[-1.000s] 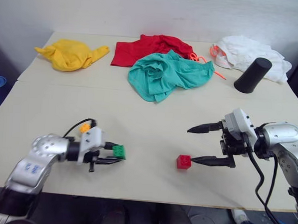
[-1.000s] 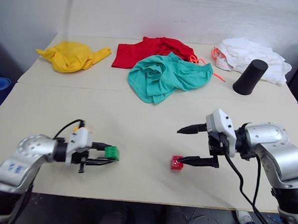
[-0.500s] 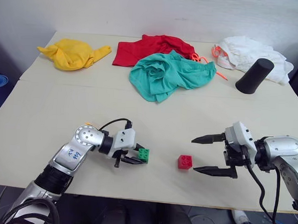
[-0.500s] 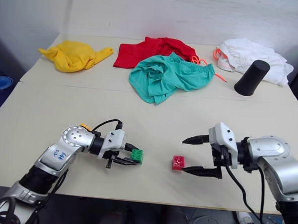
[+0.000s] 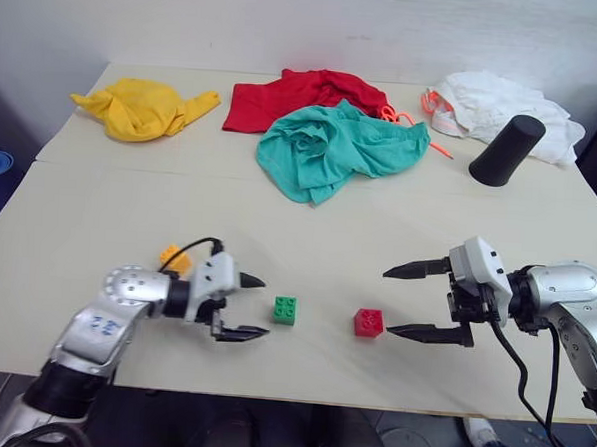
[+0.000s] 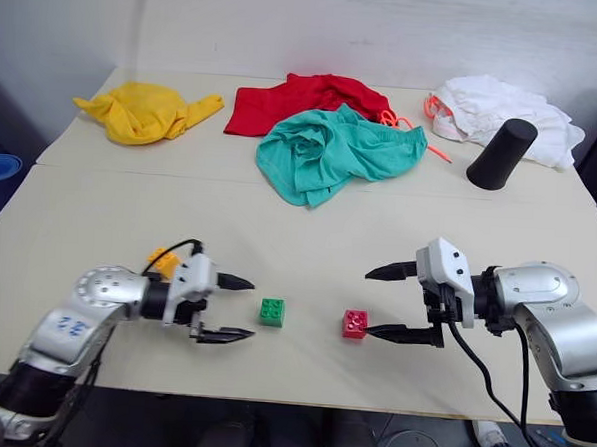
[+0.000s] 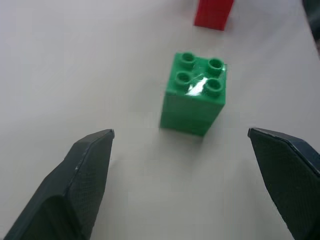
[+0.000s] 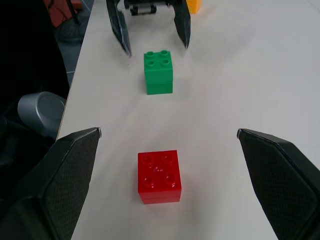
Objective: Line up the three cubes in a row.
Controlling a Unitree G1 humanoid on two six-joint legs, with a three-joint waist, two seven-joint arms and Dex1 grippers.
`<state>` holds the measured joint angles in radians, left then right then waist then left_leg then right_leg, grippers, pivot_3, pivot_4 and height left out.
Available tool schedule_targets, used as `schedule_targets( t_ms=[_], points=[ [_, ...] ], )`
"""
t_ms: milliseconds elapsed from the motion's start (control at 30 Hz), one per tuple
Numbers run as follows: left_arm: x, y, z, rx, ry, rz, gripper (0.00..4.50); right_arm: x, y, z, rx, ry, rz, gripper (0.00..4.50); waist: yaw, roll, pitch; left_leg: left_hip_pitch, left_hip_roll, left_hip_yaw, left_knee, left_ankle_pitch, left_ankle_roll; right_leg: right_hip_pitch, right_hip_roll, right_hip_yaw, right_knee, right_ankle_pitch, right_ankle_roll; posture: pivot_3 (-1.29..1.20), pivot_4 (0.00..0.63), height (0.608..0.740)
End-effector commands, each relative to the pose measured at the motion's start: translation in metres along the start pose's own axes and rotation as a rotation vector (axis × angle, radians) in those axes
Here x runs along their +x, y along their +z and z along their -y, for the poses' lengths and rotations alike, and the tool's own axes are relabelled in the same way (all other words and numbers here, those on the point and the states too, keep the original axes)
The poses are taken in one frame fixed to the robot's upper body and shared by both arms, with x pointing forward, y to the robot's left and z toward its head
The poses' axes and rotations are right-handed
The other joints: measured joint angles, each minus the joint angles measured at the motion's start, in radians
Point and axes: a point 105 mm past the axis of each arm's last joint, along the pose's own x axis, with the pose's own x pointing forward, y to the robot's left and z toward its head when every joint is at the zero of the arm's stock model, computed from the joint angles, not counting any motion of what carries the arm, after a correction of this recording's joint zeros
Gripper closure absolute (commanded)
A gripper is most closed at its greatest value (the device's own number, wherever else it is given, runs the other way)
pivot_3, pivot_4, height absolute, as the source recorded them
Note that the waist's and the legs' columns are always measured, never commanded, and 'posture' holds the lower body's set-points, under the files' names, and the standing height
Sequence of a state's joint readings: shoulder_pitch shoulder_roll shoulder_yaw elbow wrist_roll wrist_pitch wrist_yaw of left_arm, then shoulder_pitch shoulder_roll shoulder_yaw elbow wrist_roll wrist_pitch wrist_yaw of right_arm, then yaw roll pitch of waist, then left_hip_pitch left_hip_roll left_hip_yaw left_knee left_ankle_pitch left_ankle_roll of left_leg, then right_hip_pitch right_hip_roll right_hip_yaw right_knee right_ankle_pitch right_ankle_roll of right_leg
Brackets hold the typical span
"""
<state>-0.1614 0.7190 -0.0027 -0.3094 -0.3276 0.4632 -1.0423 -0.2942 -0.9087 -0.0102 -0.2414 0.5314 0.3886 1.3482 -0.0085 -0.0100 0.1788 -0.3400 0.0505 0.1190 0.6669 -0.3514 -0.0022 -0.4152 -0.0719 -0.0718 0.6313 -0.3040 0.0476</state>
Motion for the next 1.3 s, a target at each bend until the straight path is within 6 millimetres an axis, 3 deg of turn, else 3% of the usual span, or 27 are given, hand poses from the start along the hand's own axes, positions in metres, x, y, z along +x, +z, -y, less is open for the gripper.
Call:
schedule_targets(
  t_ms=[33,200,400,533,933,1067,1267,1300],
  points=[
    [-0.046,0.014,-0.001,-0.05,0.233,0.091,0.03,0.0,0.009,0.003,-0.046,0.015,0.027,0.0,-0.003,0.0,0.0,0.0,0.0,0.0,0.0,0.0,0.0,0.0,0.0,0.0,0.0,0.0,0.0,0.0,0.15,0.74],
    [-0.091,-0.011,-0.012,-0.111,0.56,0.045,0.03,0.004,0.015,0.009,-0.046,0.03,0.057,0.0,-0.004,0.0,0.0,0.001,-0.001,-0.001,-0.001,0.0,0.0,0.001,-0.001,0.0,-0.001,0.0,0.0,0.0,0.15,0.74],
    [-0.118,-0.032,-0.035,-0.19,0.793,0.079,0.03,0.009,0.019,0.016,-0.022,0.038,0.08,0.0,0.008,0.0,0.0,0.001,-0.002,-0.001,-0.001,-0.001,0.002,0.001,-0.003,-0.001,-0.001,0.0,0.0,0.0,0.15,0.74],
    [-0.118,-0.039,-0.045,-0.22,0.792,0.083,0.03,0.009,0.023,0.016,-0.022,0.039,0.087,0.0,0.005,0.0,0.0,0.0,-0.002,-0.002,-0.001,-0.001,0.002,0.001,-0.003,-0.002,-0.002,0.0,0.0,0.0,0.15,0.74],
    [-0.092,-0.049,-0.064,-0.231,0.689,0.051,0.03,0.015,0.026,0.013,-0.028,0.033,0.11,0.0,0.003,0.0,0.0,0.0,-0.002,-0.001,-0.002,-0.002,0.001,0.001,-0.003,-0.002,-0.002,0.0,0.0,0.0,0.15,0.74],
    [-0.082,-0.052,-0.07,-0.242,0.661,0.046,0.81,0.015,0.027,0.013,-0.028,0.029,0.114,0.0,0.004,0.0,0.0,0.0,-0.002,-0.001,-0.001,-0.002,0.001,0.001,-0.003,-0.002,-0.001,0.0,0.0,0.0,0.15,0.74],
    [-0.074,-0.055,-0.075,-0.246,0.649,0.04,2.58,0.016,0.028,0.012,-0.025,0.025,0.119,0.0,0.004,0.0,0.0,-0.001,-0.002,-0.001,-0.001,-0.002,0.001,0.0,-0.003,-0.003,-0.002,0.0,0.0,0.0,0.15,0.74],
    [-0.074,-0.055,-0.075,-0.247,0.652,0.039,2.58,0.016,0.028,0.012,-0.025,0.024,0.12,0.0,0.003,0.0,0.0,0.0,-0.002,-0.001,-0.001,-0.002,0.001,0.0,-0.003,-0.003,-0.002,0.0,0.0,0.0,0.15,0.74]
  ],
)
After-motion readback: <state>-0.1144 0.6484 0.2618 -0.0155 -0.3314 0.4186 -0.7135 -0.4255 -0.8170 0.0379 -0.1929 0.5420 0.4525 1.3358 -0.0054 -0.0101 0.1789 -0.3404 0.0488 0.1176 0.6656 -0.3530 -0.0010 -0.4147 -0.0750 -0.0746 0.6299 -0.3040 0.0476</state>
